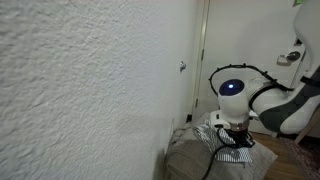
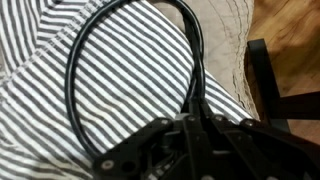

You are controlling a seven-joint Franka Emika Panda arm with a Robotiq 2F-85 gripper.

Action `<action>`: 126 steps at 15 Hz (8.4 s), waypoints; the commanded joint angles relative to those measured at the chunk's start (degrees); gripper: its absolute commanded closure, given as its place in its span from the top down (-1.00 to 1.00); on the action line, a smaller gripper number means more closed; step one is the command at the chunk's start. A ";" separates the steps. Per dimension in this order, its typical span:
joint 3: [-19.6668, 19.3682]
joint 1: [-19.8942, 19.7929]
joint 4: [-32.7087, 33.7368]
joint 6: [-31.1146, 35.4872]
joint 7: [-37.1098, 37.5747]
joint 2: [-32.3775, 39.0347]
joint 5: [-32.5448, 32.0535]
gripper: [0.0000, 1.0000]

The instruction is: Pull on the cord on the folded blanket

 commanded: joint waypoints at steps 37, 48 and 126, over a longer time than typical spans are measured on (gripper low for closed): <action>5.77 2.33 -6.01 -2.89 31.28 -5.44 -21.93 -0.87; 10.67 -3.92 -10.68 9.41 3.99 -6.81 -15.41 -0.33; 8.49 10.57 -1.60 -9.11 33.38 -13.35 -19.59 -0.88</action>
